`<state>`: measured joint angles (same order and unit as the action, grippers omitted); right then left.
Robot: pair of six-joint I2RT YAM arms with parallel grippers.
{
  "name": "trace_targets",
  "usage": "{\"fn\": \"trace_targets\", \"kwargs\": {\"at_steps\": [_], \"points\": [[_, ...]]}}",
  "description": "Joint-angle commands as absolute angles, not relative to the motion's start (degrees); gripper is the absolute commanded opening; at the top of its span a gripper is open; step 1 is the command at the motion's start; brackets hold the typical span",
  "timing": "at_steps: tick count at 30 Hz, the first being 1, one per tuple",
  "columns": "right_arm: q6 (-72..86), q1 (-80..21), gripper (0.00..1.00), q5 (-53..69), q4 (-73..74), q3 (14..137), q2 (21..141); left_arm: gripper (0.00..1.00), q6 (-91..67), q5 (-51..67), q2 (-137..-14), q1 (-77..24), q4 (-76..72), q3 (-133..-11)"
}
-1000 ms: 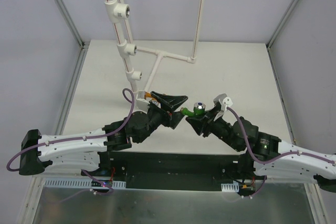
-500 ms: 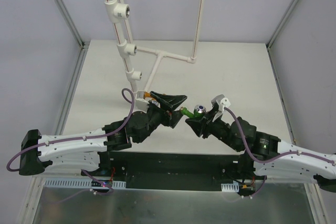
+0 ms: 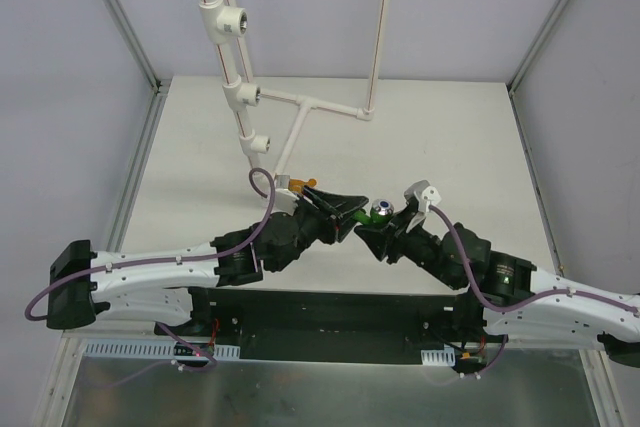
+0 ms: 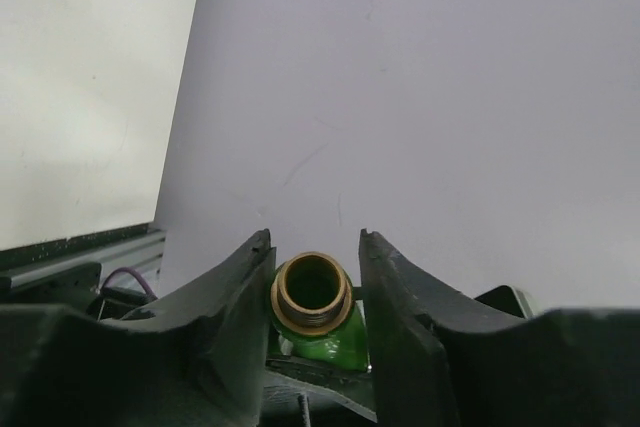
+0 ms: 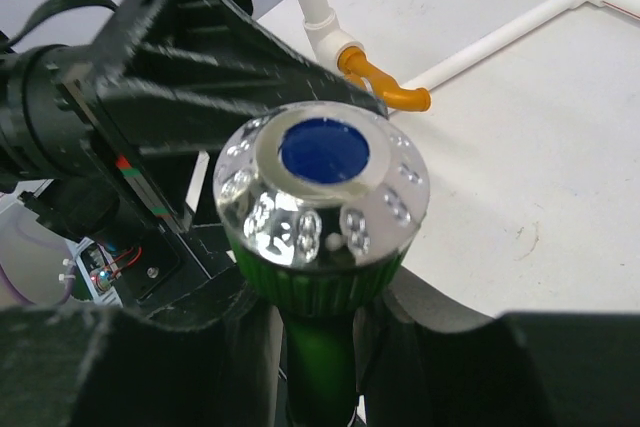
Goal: Install the water faucets
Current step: Pick up the water faucet from the center of the board.
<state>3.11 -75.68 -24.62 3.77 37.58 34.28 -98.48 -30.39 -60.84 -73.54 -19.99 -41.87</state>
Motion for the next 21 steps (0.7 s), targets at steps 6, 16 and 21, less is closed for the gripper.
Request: {"fn": "trace_targets", "kwargs": {"at_steps": [6, 16, 21], "points": [[1.58, -75.85, 0.03, -25.31, 2.9, 39.38, 33.58, 0.0, -97.47, -26.45, -63.2, -73.83, -28.57, -43.51], [0.62, -75.85, 0.45, -28.21, -7.28, 36.31, 28.22, 0.0, -97.82, -29.53, -59.77, -73.83, -29.26, -41.75], [-1.21, -75.85, 0.49, -29.35, -11.69, 36.56, 30.67, 0.0, -98.43, -29.97, -59.5, -73.92, -30.32, -42.1]]}}
